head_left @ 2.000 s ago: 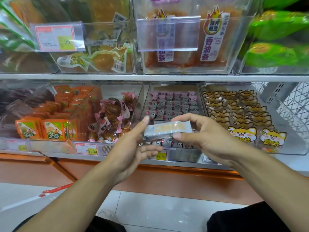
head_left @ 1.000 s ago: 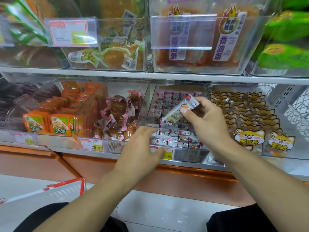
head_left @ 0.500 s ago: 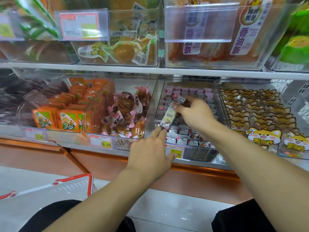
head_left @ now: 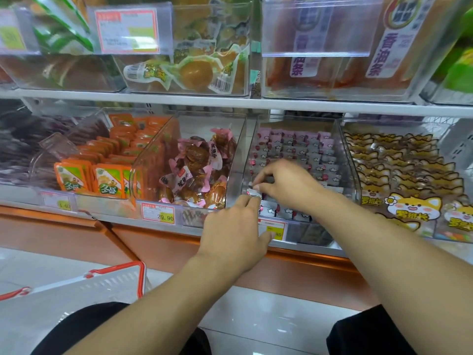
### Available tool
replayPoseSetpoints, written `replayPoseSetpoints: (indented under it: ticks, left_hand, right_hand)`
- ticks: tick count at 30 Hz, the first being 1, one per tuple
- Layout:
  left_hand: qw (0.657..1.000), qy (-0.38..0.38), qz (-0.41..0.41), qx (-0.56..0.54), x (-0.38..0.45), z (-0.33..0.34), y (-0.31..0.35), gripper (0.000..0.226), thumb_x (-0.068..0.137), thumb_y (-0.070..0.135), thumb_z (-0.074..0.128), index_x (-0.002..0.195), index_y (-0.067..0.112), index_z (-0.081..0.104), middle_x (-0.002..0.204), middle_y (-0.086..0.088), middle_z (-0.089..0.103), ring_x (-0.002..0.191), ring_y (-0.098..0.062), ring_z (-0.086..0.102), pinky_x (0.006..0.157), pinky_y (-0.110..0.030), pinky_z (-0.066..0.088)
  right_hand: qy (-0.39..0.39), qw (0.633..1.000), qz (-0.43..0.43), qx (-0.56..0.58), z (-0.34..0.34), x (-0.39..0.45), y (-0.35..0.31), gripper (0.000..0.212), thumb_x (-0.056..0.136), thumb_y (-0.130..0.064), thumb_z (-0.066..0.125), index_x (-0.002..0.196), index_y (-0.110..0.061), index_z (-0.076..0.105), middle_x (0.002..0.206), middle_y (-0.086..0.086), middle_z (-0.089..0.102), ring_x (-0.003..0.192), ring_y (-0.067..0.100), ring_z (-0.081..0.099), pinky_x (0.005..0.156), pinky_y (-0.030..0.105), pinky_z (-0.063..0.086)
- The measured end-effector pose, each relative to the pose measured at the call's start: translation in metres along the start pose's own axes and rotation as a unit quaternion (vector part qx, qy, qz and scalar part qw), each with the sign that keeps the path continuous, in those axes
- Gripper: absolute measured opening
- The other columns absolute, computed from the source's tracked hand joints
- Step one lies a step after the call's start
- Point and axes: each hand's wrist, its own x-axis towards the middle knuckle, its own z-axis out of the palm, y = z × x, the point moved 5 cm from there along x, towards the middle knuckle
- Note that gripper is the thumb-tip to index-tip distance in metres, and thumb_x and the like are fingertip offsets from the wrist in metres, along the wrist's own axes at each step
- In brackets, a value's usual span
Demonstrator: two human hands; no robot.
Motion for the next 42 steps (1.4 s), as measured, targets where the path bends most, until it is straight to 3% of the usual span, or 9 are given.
replayPoseSetpoints:
  ticks: [6, 9, 14, 19, 26, 29, 34, 39, 42]
  left_hand:
    - [1.000, 0.017, 0.002, -0.012, 0.000, -0.001, -0.001, 0.067, 0.091, 0.061, 0.056, 0.145, 0.027, 0.038, 0.146, 0.009, 0.046, 0.117, -0.022, 0.063, 0.086, -0.039, 0.051]
    - [1.000, 0.023, 0.002, -0.013, 0.001, -0.001, 0.000, 0.079, 0.091, 0.060, 0.056, 0.156, 0.030, 0.021, 0.163, 0.010, 0.027, 0.117, -0.023, 0.064, 0.088, -0.038, 0.051]
    - [1.000, -0.005, -0.001, 0.003, 0.003, 0.003, 0.001, 0.077, 0.091, 0.061, 0.054, 0.156, 0.032, 0.024, 0.168, 0.009, 0.014, 0.118, -0.026, 0.064, 0.092, -0.040, 0.050]
    - [1.000, -0.007, -0.002, -0.001, 0.006, 0.001, 0.001, 0.077, 0.091, 0.061, 0.054, 0.156, 0.031, 0.024, 0.168, 0.008, 0.016, 0.123, -0.024, 0.062, 0.093, -0.041, 0.051]
    - [0.989, 0.100, -0.016, -0.106, 0.007, -0.027, -0.007, 0.058, 0.090, 0.059, 0.060, 0.141, 0.036, 0.047, 0.130, 0.017, 0.060, 0.106, -0.012, 0.065, 0.079, -0.033, 0.052]
    - [0.916, 0.054, -0.101, -0.385, 0.006, -0.024, -0.019, 0.045, 0.089, 0.052, 0.068, 0.128, 0.035, 0.056, 0.091, 0.016, 0.069, 0.082, -0.005, 0.066, 0.072, -0.033, 0.055]
    - [0.742, -0.020, -0.139, -0.656, 0.004, -0.017, -0.015, 0.029, 0.090, 0.037, 0.069, 0.111, 0.018, 0.071, 0.092, 0.003, 0.076, 0.073, -0.018, 0.072, 0.049, -0.025, 0.054]
    - [0.684, -0.040, -0.163, -0.710, 0.006, -0.013, -0.013, 0.038, 0.076, 0.046, 0.073, 0.103, 0.020, 0.079, 0.102, -0.002, 0.077, 0.076, -0.014, 0.072, 0.057, -0.019, 0.055]
    - [0.676, -0.038, -0.170, -0.716, 0.008, -0.013, -0.012, 0.036, 0.073, 0.046, 0.075, 0.096, 0.018, 0.080, 0.096, -0.005, 0.078, 0.077, -0.014, 0.073, 0.060, -0.017, 0.054]
  right_hand:
    - [0.069, 0.992, 0.023, -0.101, -0.023, -0.001, 0.007, 0.020, 0.094, -0.027, 0.068, 0.113, -0.027, 0.074, 0.110, -0.002, 0.075, 0.091, 0.017, 0.068, 0.082, 0.028, 0.055]
    - [0.028, 0.990, 0.041, -0.131, -0.016, -0.003, 0.016, 0.024, 0.093, -0.035, 0.069, 0.116, -0.028, 0.073, 0.108, -0.002, 0.074, 0.091, 0.018, 0.067, 0.079, 0.028, 0.054]
    - [0.081, 0.996, 0.046, -0.015, -0.017, -0.004, 0.019, 0.009, 0.095, -0.033, 0.067, 0.096, -0.024, 0.068, 0.091, -0.005, 0.071, 0.085, 0.017, 0.067, 0.075, 0.031, 0.055]
    - [0.236, 0.955, 0.021, 0.180, -0.048, -0.025, 0.017, 0.006, 0.098, -0.030, 0.064, 0.093, -0.027, 0.063, 0.082, -0.018, 0.064, 0.074, -0.003, 0.060, 0.058, 0.007, 0.040]
    - [0.297, 0.845, 0.112, 0.429, -0.068, -0.071, 0.036, 0.009, 0.099, -0.023, 0.063, 0.091, -0.022, 0.065, 0.093, 0.004, 0.076, 0.079, 0.007, 0.071, 0.068, 0.020, 0.055]
    - [0.210, 0.745, 0.164, 0.611, -0.051, -0.085, 0.037, 0.006, 0.101, -0.009, 0.057, 0.098, -0.005, 0.060, 0.095, 0.012, 0.078, 0.083, 0.016, 0.076, 0.070, 0.024, 0.060]
    - [0.124, 0.662, 0.203, 0.710, -0.028, -0.097, 0.036, 0.011, 0.100, -0.001, 0.055, 0.106, 0.006, 0.061, 0.098, 0.020, 0.074, 0.083, 0.022, 0.077, 0.074, 0.031, 0.063]
    - [0.088, 0.616, 0.225, 0.750, -0.029, -0.101, 0.042, 0.030, 0.098, -0.001, 0.058, 0.126, 0.011, 0.058, 0.114, 0.026, 0.071, 0.100, 0.034, 0.074, 0.073, 0.034, 0.064]
    - [0.056, 0.626, 0.233, 0.742, -0.031, -0.104, 0.045, 0.031, 0.096, -0.008, 0.063, 0.124, 0.005, 0.061, 0.116, 0.024, 0.071, 0.097, 0.037, 0.074, 0.073, 0.037, 0.064]
